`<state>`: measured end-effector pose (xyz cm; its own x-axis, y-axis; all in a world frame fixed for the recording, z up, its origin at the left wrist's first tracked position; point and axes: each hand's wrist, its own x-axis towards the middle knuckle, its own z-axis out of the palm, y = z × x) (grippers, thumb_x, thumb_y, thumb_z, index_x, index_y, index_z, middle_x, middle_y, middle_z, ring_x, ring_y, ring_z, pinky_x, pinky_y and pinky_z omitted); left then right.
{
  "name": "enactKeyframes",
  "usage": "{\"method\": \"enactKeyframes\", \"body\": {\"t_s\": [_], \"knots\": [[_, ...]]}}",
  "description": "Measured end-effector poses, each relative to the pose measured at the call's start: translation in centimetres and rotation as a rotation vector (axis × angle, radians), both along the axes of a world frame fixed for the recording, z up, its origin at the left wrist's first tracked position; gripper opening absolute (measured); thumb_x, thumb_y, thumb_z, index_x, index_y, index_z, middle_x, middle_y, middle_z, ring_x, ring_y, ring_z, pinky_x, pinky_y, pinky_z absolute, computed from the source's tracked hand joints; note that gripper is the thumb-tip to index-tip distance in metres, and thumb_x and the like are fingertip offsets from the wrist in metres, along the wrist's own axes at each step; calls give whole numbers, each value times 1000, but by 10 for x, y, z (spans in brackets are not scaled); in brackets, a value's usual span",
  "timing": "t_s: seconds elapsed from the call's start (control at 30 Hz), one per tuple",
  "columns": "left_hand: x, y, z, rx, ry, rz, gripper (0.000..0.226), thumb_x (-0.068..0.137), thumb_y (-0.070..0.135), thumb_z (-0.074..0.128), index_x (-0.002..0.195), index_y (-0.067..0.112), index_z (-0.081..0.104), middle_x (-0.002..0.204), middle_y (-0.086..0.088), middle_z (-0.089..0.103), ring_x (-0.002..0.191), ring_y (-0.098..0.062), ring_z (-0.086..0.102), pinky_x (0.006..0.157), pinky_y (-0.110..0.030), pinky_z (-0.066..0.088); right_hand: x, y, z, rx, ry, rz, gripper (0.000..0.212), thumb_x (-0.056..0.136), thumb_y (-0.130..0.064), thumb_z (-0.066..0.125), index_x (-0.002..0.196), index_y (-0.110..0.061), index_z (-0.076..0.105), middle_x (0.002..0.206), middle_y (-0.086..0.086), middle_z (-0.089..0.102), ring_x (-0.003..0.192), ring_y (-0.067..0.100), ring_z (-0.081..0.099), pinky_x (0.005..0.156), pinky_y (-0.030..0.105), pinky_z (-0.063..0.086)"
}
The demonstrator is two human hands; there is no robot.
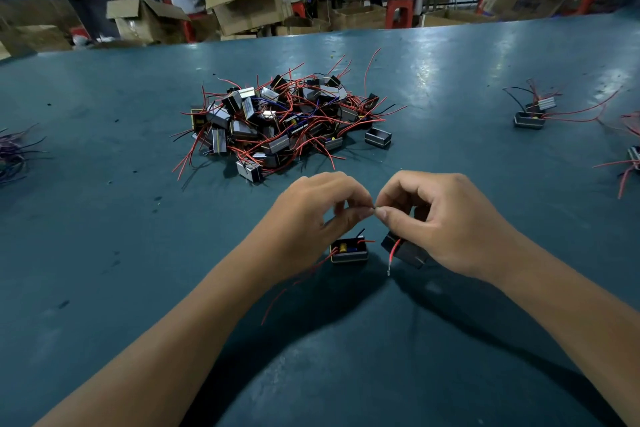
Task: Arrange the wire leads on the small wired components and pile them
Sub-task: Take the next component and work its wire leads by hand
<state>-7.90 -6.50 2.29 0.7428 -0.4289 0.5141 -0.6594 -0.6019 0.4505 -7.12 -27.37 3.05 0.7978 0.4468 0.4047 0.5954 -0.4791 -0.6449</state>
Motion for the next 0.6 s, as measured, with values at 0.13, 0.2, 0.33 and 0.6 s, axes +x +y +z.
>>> {"method": "enactKeyframes", "body": {"t_s": [0.13, 0.2, 0.33, 0.6], "knots": [[0, 1, 1, -46, -7, 26, 11, 96, 20, 66, 92, 11, 70, 81, 6, 63, 77, -12, 58, 75, -20, 44, 0, 2, 0, 17, 1, 10, 14, 91, -20, 69, 84, -31, 64, 79, -15, 67, 66, 10, 64, 56, 19, 46], [-2, 0, 3, -78, -8, 31, 10, 96, 18, 66, 91, 9, 69, 80, 4, 64, 77, -10, 57, 72, -9, 37, 0, 3, 0, 65, 15, 15, 13, 92, -19, 68, 86, -30, 64, 79, -13, 69, 72, 11, 67, 60, 18, 49], [-3, 0, 5, -91, 2, 28, 9, 95, 14, 67, 89, 8, 70, 79, 2, 65, 77, -11, 58, 72, -7, 36, 2, 3, -1, 94, 59, 24, 10, 91, -21, 68, 85, -29, 65, 75, -9, 69, 71, 11, 67, 64, 12, 46], [-2, 1, 1, -50, 82, 17, 8, 94, 17, 70, 89, 10, 71, 78, 4, 66, 77, -10, 58, 71, -9, 36, 0, 0, 0, -21, 50, 34, 16, 91, -18, 68, 82, -30, 63, 70, -8, 66, 59, 9, 60, 53, 10, 39]]}}
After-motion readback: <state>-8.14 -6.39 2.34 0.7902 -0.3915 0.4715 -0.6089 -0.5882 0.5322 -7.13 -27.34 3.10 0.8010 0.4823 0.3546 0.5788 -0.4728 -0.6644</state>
